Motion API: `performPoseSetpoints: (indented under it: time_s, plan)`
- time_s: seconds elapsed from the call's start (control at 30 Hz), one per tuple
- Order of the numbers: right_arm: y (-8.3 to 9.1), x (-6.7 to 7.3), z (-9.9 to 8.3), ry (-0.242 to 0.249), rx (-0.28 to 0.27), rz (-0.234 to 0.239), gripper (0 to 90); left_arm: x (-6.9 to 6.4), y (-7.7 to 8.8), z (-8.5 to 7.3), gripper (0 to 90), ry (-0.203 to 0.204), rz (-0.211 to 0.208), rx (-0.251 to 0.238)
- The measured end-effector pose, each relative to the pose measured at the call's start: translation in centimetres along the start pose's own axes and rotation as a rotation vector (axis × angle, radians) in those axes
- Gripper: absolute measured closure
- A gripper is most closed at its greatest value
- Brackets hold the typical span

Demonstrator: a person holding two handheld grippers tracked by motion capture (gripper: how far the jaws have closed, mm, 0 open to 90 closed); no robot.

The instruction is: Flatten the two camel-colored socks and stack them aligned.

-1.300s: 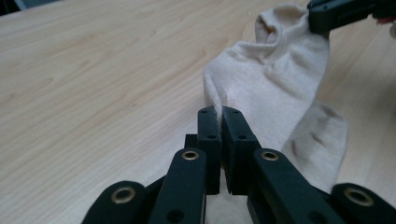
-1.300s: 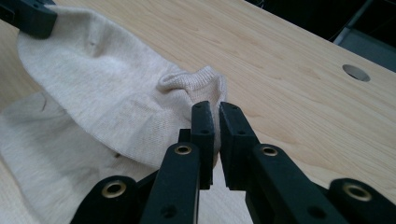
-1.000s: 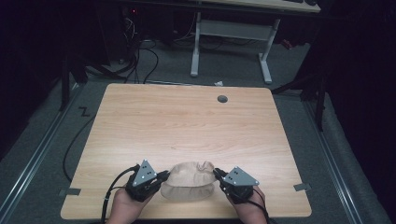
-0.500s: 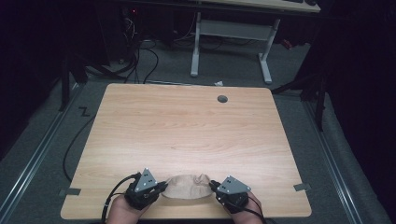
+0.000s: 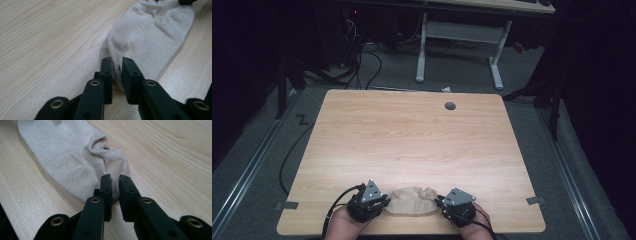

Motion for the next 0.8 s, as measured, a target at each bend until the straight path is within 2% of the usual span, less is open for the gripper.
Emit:
performPoseSetpoints:
  time_s: [0.23,0.5,0.6,0.73,0.8]
  plan:
    - [0.3,0.0,0.5,-0.026,-0.038,0.006,73.1,0.4,0.4,0.5,59.7,0.018,0.01,-0.037]
    - [0.7,-0.8,1.0,-0.051,-0.078,-0.016,65.8,1.2,0.7,1.0,53.0,0.0,0.031,-0.074]
    - [0.7,-1.8,0.9,-0.077,-0.088,-0.035,62.9,2.3,1.0,1.2,51.0,0.004,0.061,-0.096]
    - [0.9,-4.6,0.4,-0.14,-0.106,-0.099,57.1,4.5,1.4,1.2,49.2,0.032,0.109,-0.122]
    - [1.1,-6.0,-0.1,-0.167,-0.107,-0.131,54.5,5.9,1.7,1.0,48.6,0.035,0.151,-0.125]
Point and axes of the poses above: each handheld gripper's, and its own axes: y roughly backward along the jaws, z roughly out of its top, x roughly to its left, the point moved 7 cm from there along -y, roughly forward along the jaws, and after that the axes turned 10 degrees about -x, right-handed, at the moved point
